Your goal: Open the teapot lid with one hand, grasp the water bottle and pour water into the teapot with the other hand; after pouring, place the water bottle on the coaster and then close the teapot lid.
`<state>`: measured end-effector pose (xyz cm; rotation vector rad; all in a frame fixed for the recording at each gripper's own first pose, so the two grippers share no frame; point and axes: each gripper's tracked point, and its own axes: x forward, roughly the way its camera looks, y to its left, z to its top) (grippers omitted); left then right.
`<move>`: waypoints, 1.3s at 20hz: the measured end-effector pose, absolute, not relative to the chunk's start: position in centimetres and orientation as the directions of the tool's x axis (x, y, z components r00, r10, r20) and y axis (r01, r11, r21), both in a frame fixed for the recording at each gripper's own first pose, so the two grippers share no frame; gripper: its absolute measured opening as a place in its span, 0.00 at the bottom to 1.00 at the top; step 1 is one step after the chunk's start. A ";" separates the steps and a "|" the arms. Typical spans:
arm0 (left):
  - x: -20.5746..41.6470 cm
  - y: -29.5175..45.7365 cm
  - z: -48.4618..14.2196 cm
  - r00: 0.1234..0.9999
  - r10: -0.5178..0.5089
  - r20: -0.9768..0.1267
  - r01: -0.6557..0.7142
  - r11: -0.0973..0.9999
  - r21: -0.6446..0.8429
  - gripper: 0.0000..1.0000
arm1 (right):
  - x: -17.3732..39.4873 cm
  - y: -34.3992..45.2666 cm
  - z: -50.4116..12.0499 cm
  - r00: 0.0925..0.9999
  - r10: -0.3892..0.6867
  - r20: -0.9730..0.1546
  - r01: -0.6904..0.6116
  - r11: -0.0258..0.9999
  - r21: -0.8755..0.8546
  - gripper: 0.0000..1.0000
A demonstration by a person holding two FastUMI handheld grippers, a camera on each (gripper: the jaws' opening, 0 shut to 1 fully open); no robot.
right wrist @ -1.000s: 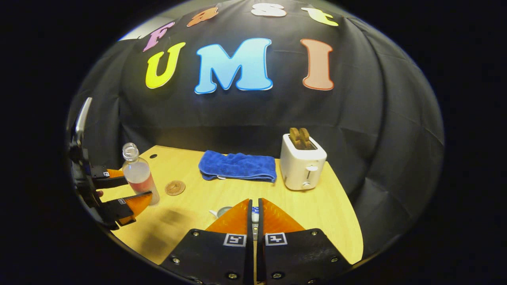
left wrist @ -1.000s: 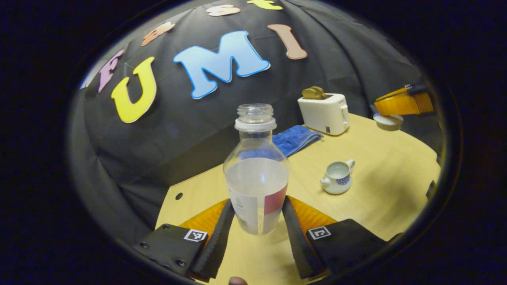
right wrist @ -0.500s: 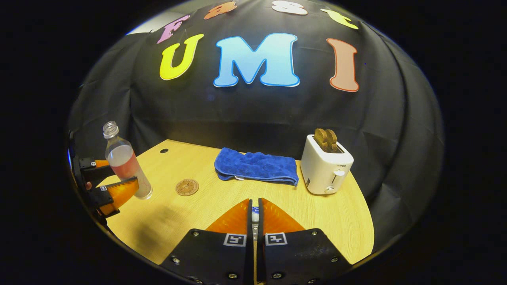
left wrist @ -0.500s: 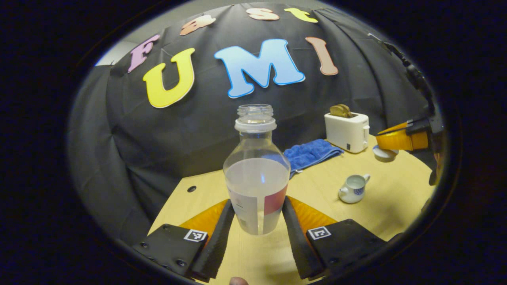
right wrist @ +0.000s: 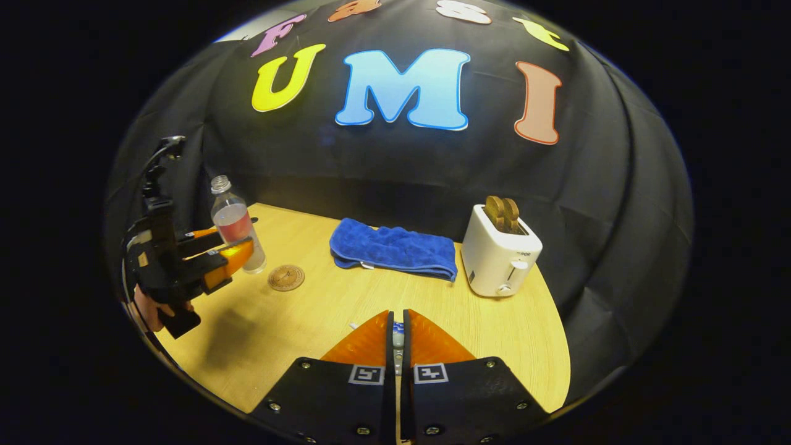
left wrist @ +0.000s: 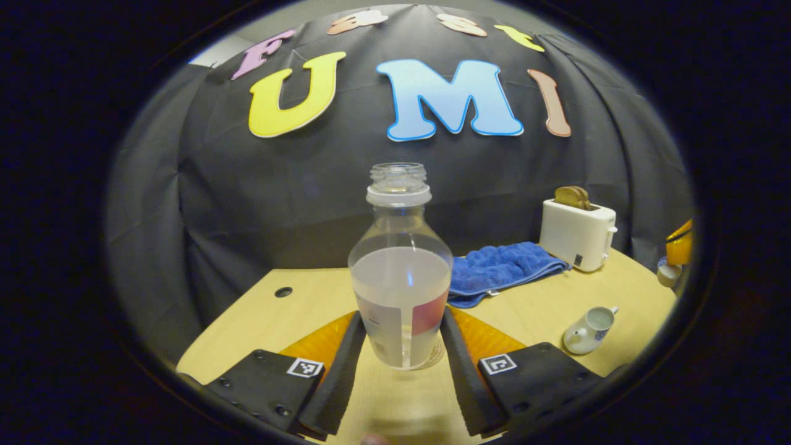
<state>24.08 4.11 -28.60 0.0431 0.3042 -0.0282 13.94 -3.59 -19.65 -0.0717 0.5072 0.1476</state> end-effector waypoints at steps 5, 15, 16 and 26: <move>27.1 4.5 -30.7 0.953 -0.048 -0.300 0.045 0.999 -0.016 0.84 | 13.0 -4.1 -20.1 0.858 0.099 -0.503 -0.130 0.991 -0.026 0.03; 29.9 4.5 -34.3 0.930 -0.079 -0.358 0.060 0.996 -0.064 0.84 | 12.1 -5.0 -20.7 0.852 0.065 -0.520 -0.098 0.995 -0.036 0.03; 29.9 4.7 -34.6 0.928 -0.072 -0.366 0.054 0.997 -0.059 0.84 | 12.1 -5.1 -20.7 0.852 0.064 -0.520 -0.097 0.995 -0.036 0.03; 29.5 4.7 -36.0 0.910 -0.093 -0.404 0.061 0.994 -0.091 0.86 | 12.1 -4.3 -20.5 0.851 0.075 -0.519 -0.108 0.994 -0.034 0.03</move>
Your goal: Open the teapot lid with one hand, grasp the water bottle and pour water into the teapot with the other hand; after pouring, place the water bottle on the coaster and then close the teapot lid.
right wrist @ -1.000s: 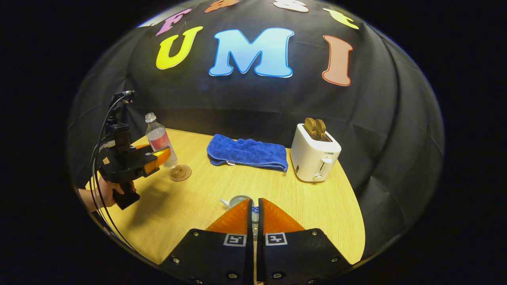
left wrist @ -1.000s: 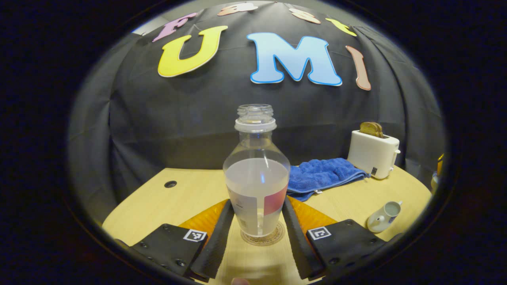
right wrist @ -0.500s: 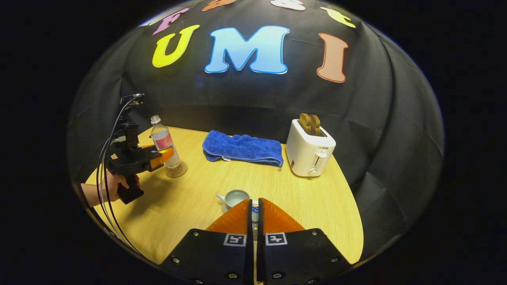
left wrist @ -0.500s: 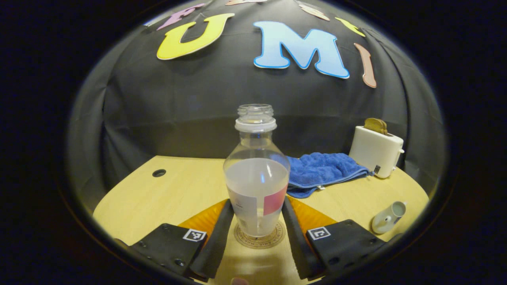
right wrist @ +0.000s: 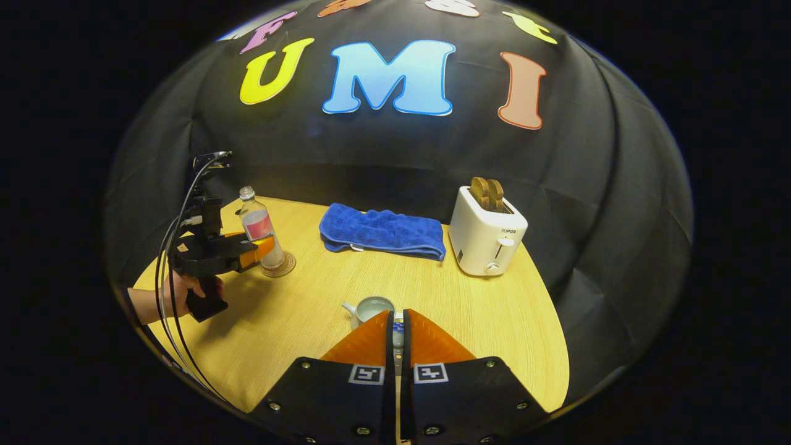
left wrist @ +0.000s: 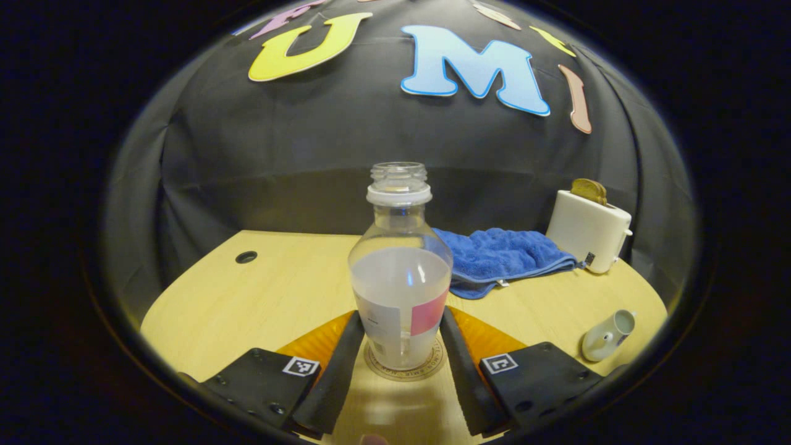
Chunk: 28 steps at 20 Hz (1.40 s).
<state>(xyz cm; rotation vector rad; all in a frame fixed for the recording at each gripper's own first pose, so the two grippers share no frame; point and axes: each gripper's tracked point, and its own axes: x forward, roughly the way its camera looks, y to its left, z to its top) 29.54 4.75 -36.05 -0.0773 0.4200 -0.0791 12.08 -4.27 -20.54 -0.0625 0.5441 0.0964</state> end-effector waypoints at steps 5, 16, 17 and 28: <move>29.7 4.9 -35.5 0.917 -0.092 -0.389 0.060 0.994 -0.095 0.87 | 12.1 -4.3 -20.4 0.853 0.077 -0.517 -0.113 0.993 -0.039 0.03; 27.0 5.6 -35.9 0.907 -0.064 -0.417 0.032 0.996 -0.084 1.00 | 12.6 -3.9 -20.8 0.851 0.102 -0.515 -0.131 0.991 -0.020 0.03; 26.2 5.7 -35.9 0.907 -0.061 -0.417 0.030 0.996 -0.081 1.00 | 12.8 -3.8 -20.8 0.852 0.105 -0.512 -0.133 0.991 -0.019 0.03; 15.1 10.1 -29.3 0.929 0.078 -0.362 -0.125 0.986 -0.110 1.00 | 17.8 -1.5 -23.6 0.868 0.146 -0.475 -0.172 0.985 -0.011 0.03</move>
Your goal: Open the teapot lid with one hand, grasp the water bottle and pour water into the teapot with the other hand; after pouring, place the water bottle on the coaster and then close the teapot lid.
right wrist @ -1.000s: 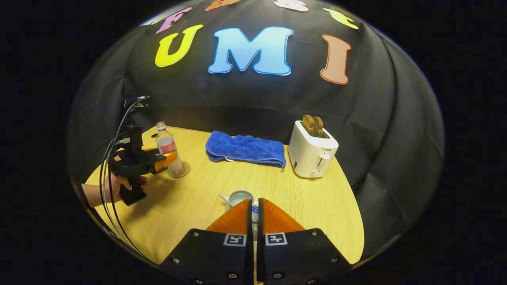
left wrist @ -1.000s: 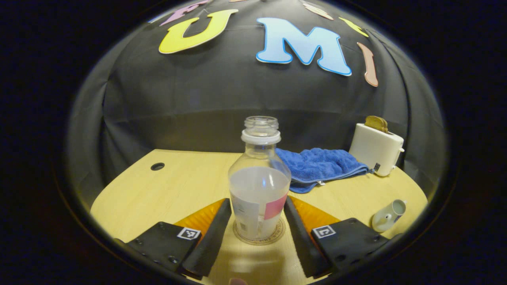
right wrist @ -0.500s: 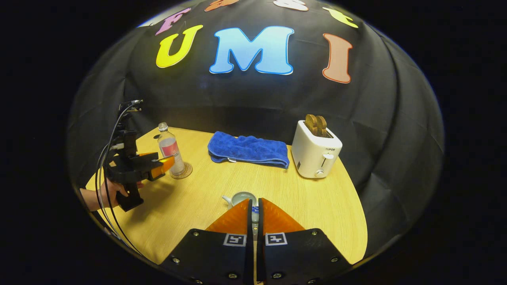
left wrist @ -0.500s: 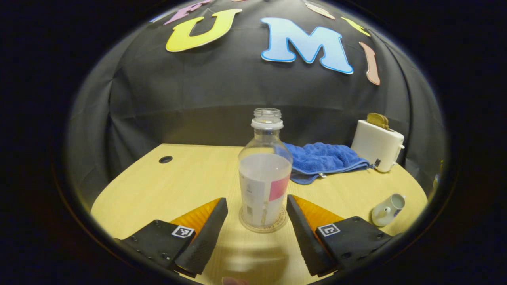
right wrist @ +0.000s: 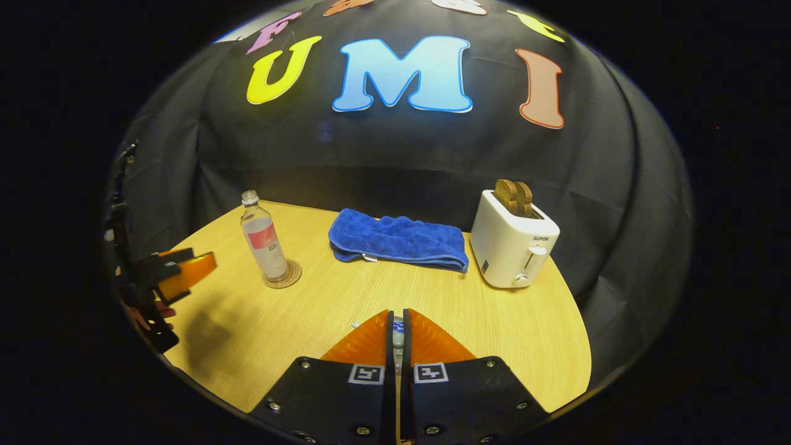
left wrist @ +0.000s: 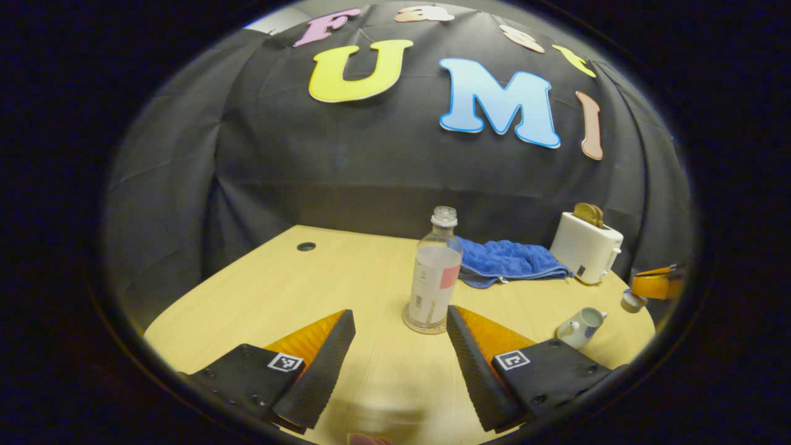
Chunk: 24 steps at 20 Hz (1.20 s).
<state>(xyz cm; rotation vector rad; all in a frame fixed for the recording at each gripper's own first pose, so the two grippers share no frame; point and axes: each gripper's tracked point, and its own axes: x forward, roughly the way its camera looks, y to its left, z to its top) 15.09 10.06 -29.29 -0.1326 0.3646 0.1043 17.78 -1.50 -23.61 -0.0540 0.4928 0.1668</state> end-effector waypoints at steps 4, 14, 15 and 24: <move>12.4 12.3 -27.2 0.928 0.134 -0.348 -0.179 0.979 -0.100 1.00 | 19.6 -0.7 -25.2 0.875 0.154 -0.460 -0.192 0.981 -0.037 0.03; 10.4 14.8 -23.0 0.930 0.206 -0.305 -0.247 0.964 -0.102 1.00 | 21.7 0.0 -28.7 0.874 0.145 -0.464 -0.188 0.981 -0.046 0.03; 10.5 14.8 -22.8 0.930 0.206 -0.305 -0.246 0.964 -0.100 1.00 | 21.8 -0.1 -28.8 0.874 0.143 -0.464 -0.189 0.981 -0.053 0.03; 10.5 13.7 -22.5 0.930 0.197 -0.310 -0.239 0.966 -0.101 1.00 | 22.0 0.0 -30.0 0.881 0.141 -0.452 -0.180 0.983 -0.045 0.03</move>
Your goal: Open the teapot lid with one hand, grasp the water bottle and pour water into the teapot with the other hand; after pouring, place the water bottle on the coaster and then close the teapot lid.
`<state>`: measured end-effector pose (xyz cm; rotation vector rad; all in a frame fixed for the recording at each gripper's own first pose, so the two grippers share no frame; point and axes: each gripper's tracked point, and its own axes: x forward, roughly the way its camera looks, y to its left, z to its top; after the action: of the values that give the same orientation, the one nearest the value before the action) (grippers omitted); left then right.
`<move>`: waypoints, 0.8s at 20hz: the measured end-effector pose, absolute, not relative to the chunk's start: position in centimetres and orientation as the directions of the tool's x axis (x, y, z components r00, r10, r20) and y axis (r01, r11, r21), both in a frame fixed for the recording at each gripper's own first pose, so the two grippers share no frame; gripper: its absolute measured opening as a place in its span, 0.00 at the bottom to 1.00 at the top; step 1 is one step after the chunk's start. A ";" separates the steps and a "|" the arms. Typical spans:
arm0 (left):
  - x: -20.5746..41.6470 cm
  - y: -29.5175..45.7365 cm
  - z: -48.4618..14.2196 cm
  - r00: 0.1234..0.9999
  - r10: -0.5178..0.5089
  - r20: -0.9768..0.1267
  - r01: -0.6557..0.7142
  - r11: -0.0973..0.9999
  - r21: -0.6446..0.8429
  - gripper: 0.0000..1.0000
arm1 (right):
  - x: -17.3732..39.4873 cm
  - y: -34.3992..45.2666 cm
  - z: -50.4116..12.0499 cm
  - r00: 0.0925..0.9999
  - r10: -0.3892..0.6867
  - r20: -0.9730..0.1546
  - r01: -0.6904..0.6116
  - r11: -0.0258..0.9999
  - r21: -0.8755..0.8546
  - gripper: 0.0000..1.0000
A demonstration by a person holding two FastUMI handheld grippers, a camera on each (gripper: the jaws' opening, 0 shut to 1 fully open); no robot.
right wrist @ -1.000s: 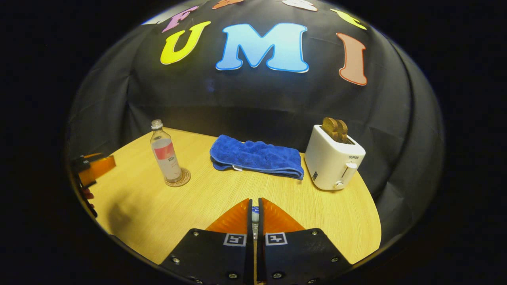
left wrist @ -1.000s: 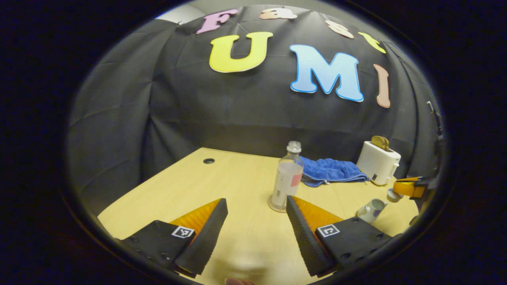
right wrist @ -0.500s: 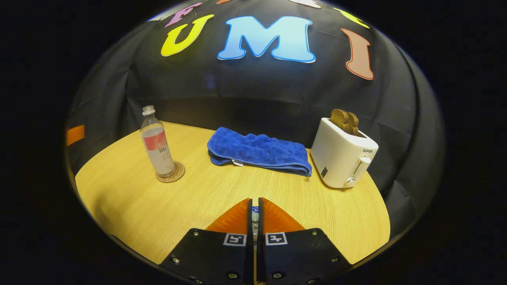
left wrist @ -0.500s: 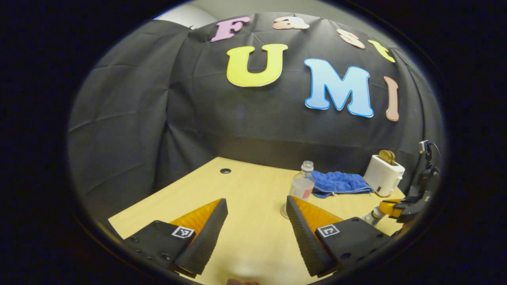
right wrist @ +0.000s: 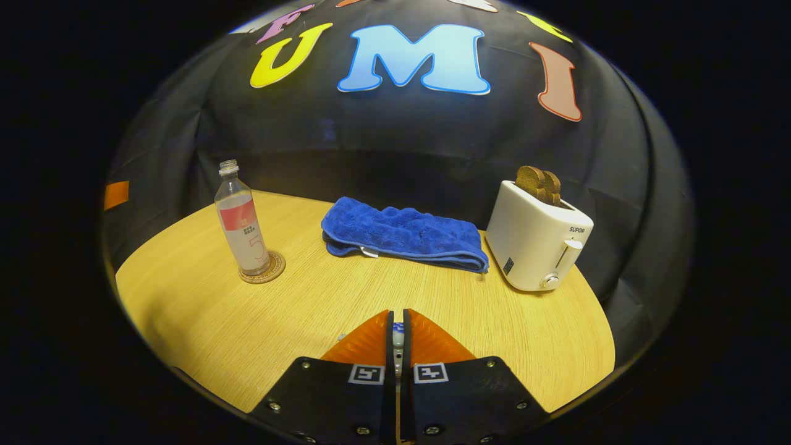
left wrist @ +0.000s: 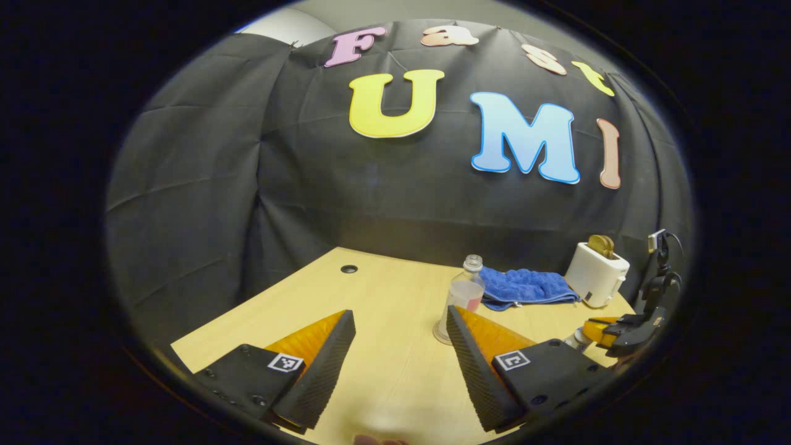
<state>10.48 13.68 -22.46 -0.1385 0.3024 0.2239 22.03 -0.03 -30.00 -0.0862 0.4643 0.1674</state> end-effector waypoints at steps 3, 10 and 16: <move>10.4 13.8 -22.9 0.927 0.198 -0.319 -0.242 0.965 -0.104 1.00 | 22.2 0.0 -30.2 0.884 0.139 -0.446 -0.179 0.983 -0.048 0.03; 10.2 13.4 -21.8 0.934 0.186 -0.305 -0.223 0.970 -0.092 1.00 | 22.0 -0.1 -30.4 0.892 0.120 -0.436 -0.147 0.989 -0.030 0.10; 9.9 13.2 -21.0 0.938 0.167 -0.305 -0.199 0.977 -0.076 1.00 | 21.7 -0.5 -30.0 0.895 0.086 -0.437 -0.108 0.994 -0.025 0.19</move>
<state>9.94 13.19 -21.02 -0.1064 0.3018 0.1874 21.69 -0.50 -30.03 -0.0492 0.4502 0.1005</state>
